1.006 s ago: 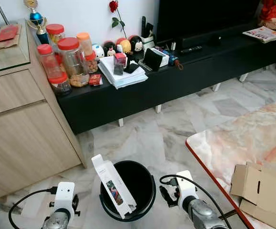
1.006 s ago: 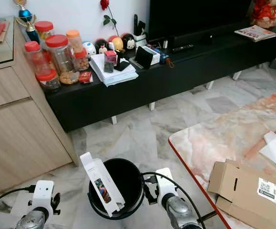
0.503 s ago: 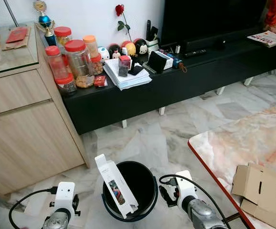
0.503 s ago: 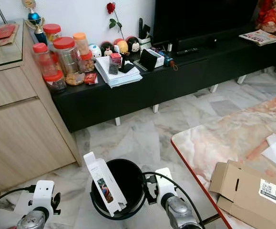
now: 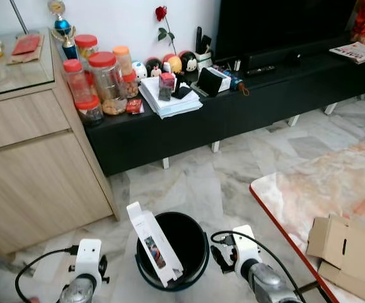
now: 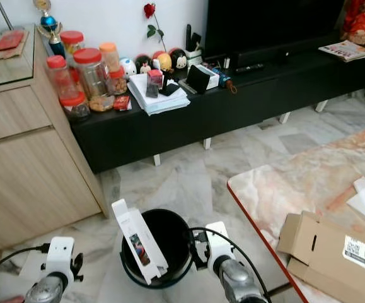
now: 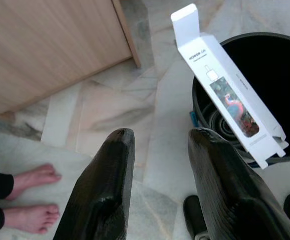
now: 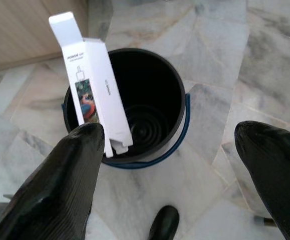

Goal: Picking trash to rubbish bin

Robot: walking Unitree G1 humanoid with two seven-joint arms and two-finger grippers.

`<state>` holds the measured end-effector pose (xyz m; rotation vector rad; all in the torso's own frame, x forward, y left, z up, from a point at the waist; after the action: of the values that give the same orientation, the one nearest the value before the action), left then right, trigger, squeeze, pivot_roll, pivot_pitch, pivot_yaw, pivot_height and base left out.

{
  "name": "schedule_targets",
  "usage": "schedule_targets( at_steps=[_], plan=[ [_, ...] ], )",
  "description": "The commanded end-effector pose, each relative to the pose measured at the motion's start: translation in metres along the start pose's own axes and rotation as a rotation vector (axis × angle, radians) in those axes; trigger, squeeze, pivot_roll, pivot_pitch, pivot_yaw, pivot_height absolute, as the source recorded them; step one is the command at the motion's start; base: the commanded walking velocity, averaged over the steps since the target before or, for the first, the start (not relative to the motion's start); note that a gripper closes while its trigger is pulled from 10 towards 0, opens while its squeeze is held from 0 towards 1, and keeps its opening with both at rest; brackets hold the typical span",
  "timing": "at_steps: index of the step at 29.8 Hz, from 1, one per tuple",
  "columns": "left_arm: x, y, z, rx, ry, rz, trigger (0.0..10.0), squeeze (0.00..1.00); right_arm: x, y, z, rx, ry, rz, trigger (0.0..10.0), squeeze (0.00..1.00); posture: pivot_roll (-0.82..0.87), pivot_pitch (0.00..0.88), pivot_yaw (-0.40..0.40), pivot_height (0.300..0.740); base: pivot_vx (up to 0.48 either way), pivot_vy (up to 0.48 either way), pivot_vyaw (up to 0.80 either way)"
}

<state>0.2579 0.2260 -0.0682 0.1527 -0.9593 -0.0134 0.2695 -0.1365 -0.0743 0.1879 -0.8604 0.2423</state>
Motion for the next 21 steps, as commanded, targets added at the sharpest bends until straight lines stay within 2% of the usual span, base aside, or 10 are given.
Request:
schedule_targets(
  at_steps=[1, 21],
  plan=[
    [-0.0041, 0.0036, 0.0012, 0.012, 0.016, 0.016, 10.0, 0.00, -0.0022, 0.0000, 0.0002, -0.006, 0.008, -0.020, 10.0, 0.00, -0.06, 0.000, 0.016, 0.740, -0.300, 0.000, 0.00],
    [0.0005, 0.0046, -0.0007, 0.018, 0.008, 0.024, 10.0, 0.00, 0.0007, -0.0004, -0.0005, -0.011, -0.003, -0.034, 10.0, 0.00, -0.06, 0.016, 0.012, 0.740, -0.283, 0.000, 0.00]
  ],
)
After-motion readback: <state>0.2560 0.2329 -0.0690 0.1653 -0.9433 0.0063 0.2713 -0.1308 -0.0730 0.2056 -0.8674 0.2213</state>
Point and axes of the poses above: a point about 5 cm out from each wrist's last joint towards the gripper, its own z axis pointing back from the gripper into the wrist, its own x axis along the axis of the wrist's last joint, y = z × x, the point moved 4 cm from there along -z, pointing out of the wrist towards the gripper, and after that the axes turned 1 degree about z, right-handed, at the moved point
